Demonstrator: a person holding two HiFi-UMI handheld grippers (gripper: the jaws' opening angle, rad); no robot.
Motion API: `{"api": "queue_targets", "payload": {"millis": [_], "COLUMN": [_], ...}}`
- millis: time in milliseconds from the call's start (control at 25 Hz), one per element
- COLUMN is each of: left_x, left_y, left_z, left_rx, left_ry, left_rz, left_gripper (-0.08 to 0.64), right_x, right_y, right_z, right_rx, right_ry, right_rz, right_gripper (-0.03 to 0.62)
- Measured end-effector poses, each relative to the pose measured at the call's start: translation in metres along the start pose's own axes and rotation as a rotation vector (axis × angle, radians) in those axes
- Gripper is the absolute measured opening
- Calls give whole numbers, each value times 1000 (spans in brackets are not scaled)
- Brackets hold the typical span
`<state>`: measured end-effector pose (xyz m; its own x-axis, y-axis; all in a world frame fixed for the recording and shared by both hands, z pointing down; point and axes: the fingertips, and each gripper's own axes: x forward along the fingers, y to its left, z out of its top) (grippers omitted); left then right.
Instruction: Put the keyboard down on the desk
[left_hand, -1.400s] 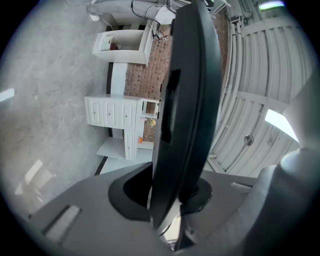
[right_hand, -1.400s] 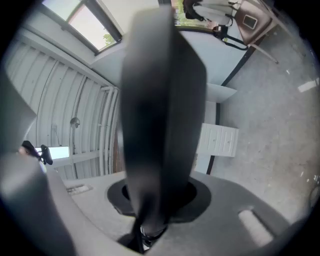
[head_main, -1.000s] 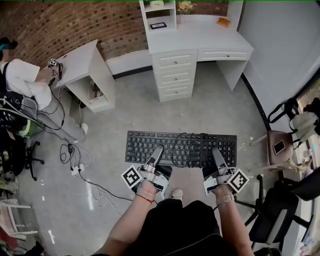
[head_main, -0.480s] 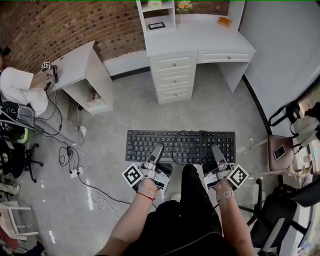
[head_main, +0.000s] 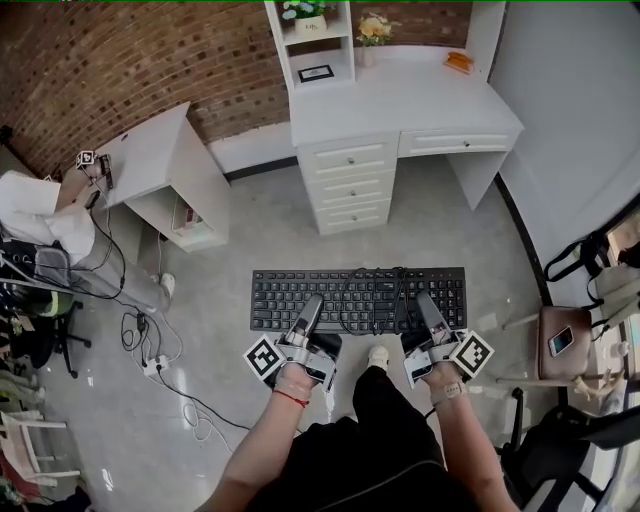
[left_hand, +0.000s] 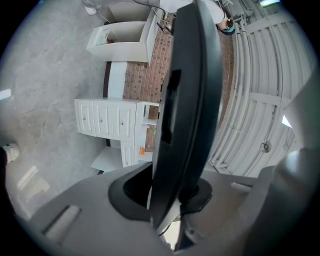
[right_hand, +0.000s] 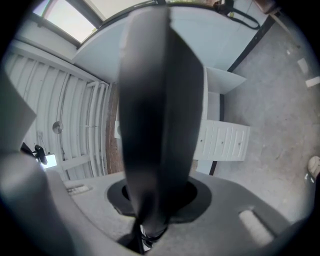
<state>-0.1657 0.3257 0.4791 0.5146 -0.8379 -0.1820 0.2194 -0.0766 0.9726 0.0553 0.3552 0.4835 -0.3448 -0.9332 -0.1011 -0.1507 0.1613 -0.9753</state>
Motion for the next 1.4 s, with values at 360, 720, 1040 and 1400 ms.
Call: {"api": "queue_targets", "payload": {"millis": [360,720,1040,1400], "left_x": [76,143,179,235], "left_y": [22,43,56,52], "left_z": [9,17,35,65], "left_rx": [-15,-24,-5,12], "left_ry": [-36,-60,-59,-49], "left_rz": [17,15,37,23], "left_gripper": [81,81,78,72], "right_x": [58,107,146,204], "right_y": [-22,-45,-62,-69], "right_z": [58,106,128,148], "right_rx": [15,30,23,38], "right_ry": [34,53,83,94], "right_rz": [-32,-38,-63,-42], "right_gripper": [75,74,74,72]}}
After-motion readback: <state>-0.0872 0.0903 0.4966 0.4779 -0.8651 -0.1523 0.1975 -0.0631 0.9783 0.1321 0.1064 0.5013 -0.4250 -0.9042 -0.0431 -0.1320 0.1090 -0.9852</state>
